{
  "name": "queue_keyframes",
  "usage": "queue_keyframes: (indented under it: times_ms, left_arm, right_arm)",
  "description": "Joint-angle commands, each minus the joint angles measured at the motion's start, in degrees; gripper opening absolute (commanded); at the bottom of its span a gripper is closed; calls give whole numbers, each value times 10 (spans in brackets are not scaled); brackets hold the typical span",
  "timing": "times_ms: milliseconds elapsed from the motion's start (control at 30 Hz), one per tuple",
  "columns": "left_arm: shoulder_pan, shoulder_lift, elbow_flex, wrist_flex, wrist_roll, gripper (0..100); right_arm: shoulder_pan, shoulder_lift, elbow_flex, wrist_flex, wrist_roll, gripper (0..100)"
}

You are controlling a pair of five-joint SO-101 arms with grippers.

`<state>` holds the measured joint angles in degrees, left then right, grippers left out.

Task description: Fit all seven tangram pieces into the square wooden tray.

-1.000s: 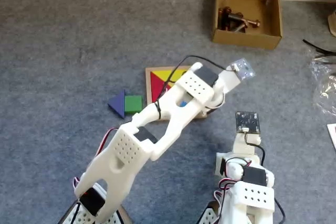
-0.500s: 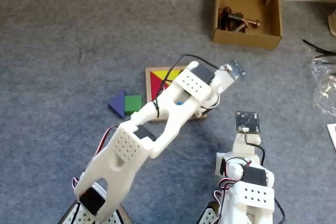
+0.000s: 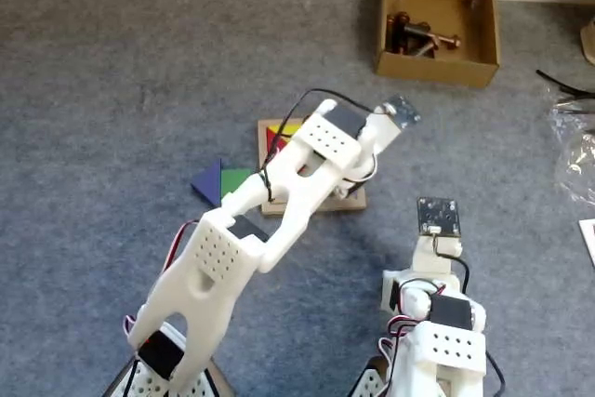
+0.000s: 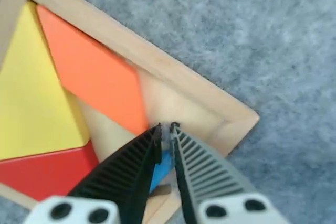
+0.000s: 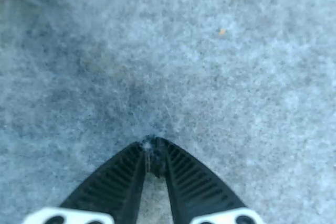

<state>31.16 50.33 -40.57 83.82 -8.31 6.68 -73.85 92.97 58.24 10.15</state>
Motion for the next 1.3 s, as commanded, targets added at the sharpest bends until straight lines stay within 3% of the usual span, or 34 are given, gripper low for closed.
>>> queue_keyframes:
  times_ms: [0, 900, 1267]
  left_arm:
    - [-22, -8, -18, -2, 2, 46]
    - [-43, -30, -29, -33, 2, 49]
    - [20, -53, -30, -29, 1, 50]
  right_arm:
    - [18, 0, 18, 7, -4, 5]
    - [18, 0, 18, 7, -4, 5]
    - [18, 0, 18, 7, -4, 5]
